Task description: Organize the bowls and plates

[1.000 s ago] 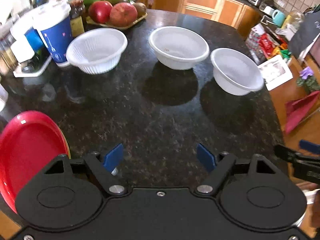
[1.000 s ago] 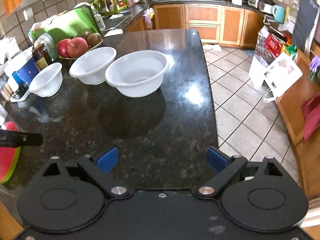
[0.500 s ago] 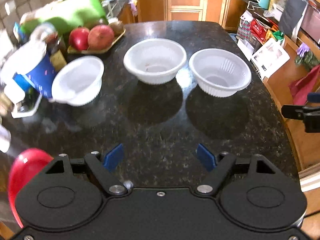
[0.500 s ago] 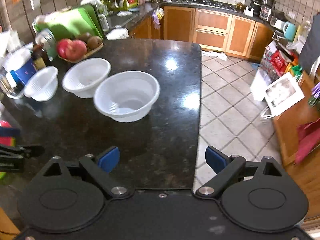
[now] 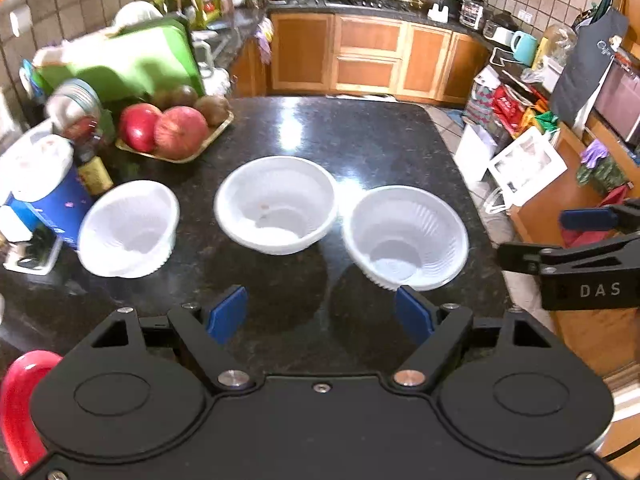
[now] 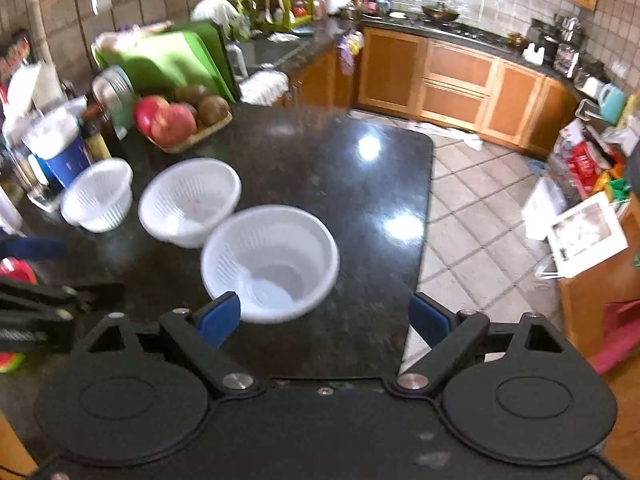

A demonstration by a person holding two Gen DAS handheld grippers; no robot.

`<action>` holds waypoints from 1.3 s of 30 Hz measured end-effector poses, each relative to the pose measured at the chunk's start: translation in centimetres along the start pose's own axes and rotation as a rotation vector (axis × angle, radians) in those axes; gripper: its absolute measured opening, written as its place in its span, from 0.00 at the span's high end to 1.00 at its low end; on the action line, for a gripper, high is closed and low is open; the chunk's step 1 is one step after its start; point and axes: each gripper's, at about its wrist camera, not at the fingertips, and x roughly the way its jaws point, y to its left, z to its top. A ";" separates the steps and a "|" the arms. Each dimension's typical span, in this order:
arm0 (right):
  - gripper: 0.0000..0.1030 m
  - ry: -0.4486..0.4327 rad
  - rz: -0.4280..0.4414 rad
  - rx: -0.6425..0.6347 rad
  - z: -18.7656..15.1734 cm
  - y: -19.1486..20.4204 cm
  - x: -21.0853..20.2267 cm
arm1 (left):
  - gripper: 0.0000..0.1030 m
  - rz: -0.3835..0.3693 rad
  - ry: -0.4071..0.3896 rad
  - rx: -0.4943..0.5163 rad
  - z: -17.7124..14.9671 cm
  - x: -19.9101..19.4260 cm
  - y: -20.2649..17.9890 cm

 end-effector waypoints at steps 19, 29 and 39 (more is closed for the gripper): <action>0.18 0.052 0.029 0.039 2.2 -3.5 7.1 | 0.27 -0.015 0.096 -0.096 2.6 6.2 -1.1; 0.37 0.123 0.053 0.084 2.8 -5.1 10.2 | 0.40 -0.046 0.170 -0.076 2.9 8.5 -2.1; 0.67 0.144 0.068 0.072 2.5 -4.6 10.9 | 0.62 -0.037 0.177 -0.059 3.1 9.8 -2.5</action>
